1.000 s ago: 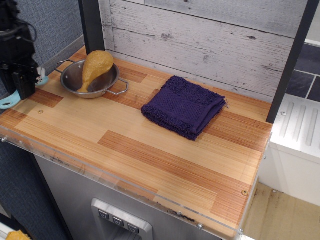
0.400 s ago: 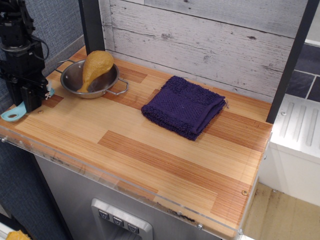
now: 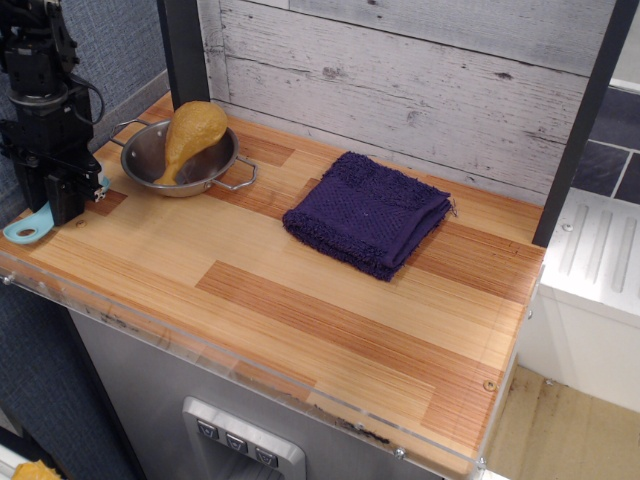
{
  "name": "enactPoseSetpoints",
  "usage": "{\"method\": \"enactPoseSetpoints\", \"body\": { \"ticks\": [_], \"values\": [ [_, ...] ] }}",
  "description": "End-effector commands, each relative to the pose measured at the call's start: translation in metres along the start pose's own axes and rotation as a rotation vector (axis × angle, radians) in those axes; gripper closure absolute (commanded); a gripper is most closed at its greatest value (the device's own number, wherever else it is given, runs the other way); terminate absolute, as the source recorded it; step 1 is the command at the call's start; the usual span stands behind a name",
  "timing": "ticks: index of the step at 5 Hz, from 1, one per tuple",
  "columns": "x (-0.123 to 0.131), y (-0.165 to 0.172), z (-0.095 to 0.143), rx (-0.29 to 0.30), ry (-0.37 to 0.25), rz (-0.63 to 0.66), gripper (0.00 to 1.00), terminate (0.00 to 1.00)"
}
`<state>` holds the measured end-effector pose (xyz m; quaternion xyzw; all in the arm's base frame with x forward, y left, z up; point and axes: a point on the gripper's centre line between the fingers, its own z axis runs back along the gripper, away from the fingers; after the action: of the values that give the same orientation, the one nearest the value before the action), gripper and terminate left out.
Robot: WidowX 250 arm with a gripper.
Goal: Place the blue brush below the pot.
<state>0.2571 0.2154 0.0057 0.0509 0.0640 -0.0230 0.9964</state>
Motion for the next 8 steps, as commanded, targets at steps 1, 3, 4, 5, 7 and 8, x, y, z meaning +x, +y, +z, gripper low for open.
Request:
{"method": "enactPoseSetpoints", "body": {
  "ticks": [1, 3, 4, 5, 7, 8],
  "values": [
    [-0.009, -0.012, 0.044, 0.07, -0.062, -0.004, 0.0, 0.0],
    [-0.01, -0.057, 0.092, 0.078, -0.147, -0.008, 0.0, 0.0],
    [0.002, -0.102, 0.104, 0.01, -0.215, -0.074, 0.0, 0.0],
    [0.011, -0.134, 0.104, -0.028, -0.221, -0.106, 0.0, 0.0],
    [0.015, -0.154, 0.104, -0.042, -0.23, -0.079, 0.0, 0.0],
    [0.01, -0.162, 0.105, -0.058, -0.248, -0.036, 0.0, 0.0]
  ]
}}
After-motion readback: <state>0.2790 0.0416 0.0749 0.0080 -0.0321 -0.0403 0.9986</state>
